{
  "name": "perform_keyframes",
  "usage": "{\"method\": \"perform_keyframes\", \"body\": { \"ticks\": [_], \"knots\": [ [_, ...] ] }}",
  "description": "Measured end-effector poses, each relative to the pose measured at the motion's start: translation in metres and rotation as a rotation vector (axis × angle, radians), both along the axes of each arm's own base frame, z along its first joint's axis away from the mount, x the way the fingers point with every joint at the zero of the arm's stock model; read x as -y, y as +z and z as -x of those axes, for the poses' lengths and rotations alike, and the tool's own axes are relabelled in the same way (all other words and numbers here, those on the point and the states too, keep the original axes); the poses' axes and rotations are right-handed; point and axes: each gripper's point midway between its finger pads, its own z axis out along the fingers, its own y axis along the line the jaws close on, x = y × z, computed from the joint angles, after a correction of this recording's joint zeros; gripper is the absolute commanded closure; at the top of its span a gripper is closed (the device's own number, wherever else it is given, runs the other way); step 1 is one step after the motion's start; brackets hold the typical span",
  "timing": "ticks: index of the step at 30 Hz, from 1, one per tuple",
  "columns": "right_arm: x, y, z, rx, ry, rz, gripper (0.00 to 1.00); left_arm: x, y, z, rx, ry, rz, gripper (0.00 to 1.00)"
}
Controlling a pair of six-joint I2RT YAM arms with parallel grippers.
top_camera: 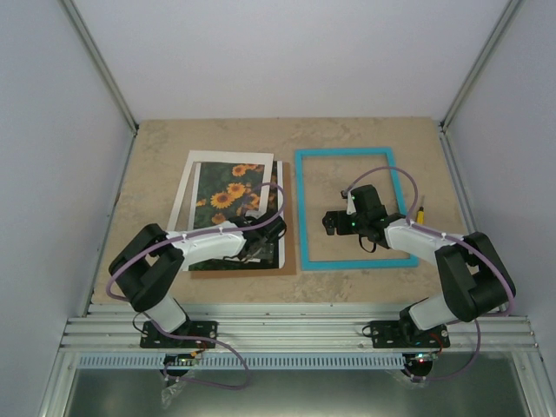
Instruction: Take the photo out of the frame
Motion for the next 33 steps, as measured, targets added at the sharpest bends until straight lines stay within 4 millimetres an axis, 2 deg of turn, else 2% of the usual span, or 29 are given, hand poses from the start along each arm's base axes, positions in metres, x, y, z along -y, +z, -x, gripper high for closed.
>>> {"method": "perform_keyframes", "body": {
  "ticks": [9, 14, 18, 22, 27, 33],
  "knots": [
    [0.0, 0.0, 0.0, 0.0, 0.0, 0.0, 0.02, -0.029, 0.001, -0.003, -0.004, 0.075, -0.008, 0.0],
    [0.0, 0.0, 0.0, 0.0, 0.0, 0.0, 0.02, -0.027, 0.008, 0.0, -0.01, 0.067, 0.027, 0.0],
    [0.0, 0.0, 0.0, 0.0, 0.0, 0.0, 0.02, -0.011, 0.025, 0.005, -0.005, 0.013, 0.119, 0.01],
    [0.0, 0.0, 0.0, 0.0, 0.0, 0.0, 0.02, 0.017, 0.04, 0.017, -0.01, -0.086, 0.198, 0.04],
    [0.0, 0.0, 0.0, 0.0, 0.0, 0.0, 0.02, 0.055, 0.045, 0.042, -0.048, -0.229, 0.242, 0.16],
    [0.0, -0.001, 0.0, -0.003, 0.0, 0.001, 0.02, 0.079, 0.037, 0.058, -0.1, -0.322, 0.227, 0.35]
  ]
}}
